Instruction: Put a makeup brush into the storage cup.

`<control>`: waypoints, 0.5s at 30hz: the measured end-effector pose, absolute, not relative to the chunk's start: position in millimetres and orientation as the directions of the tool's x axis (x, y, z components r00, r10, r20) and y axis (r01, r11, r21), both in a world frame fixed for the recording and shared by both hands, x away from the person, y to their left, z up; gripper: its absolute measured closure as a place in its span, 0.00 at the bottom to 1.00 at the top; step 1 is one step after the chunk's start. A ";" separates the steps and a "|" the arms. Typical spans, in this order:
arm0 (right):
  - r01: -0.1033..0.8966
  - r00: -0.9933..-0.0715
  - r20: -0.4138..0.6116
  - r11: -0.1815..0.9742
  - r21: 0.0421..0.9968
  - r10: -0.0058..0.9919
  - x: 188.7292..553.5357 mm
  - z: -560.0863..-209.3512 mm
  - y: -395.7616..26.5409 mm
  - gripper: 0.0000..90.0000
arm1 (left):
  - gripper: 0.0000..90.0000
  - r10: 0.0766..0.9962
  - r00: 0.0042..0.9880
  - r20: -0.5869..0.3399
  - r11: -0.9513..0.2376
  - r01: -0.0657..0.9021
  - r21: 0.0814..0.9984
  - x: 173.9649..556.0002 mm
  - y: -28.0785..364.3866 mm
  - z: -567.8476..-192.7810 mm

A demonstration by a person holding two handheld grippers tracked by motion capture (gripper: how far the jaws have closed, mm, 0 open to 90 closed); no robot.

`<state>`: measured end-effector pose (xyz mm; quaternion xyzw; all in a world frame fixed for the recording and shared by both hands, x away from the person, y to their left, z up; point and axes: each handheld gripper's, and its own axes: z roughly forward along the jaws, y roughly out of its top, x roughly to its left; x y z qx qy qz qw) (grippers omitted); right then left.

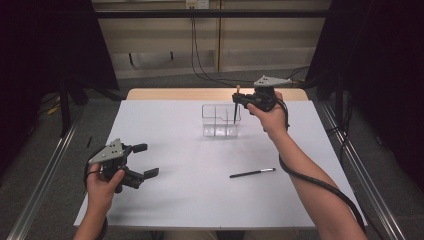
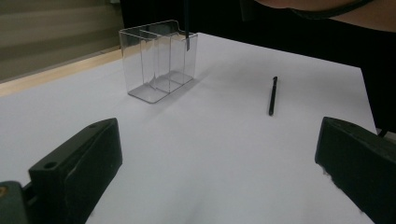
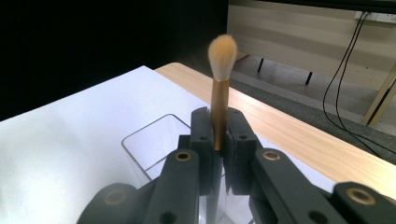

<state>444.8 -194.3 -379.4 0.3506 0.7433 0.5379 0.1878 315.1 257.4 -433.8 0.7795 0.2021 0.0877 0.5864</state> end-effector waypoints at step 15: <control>0.324 -0.682 0.103 0.173 0.930 0.725 443.3 -382.2 -196.9 0.93 | 0.01 0.417 0.904 -0.100 -0.231 0.212 0.950 314.9 257.3 -433.8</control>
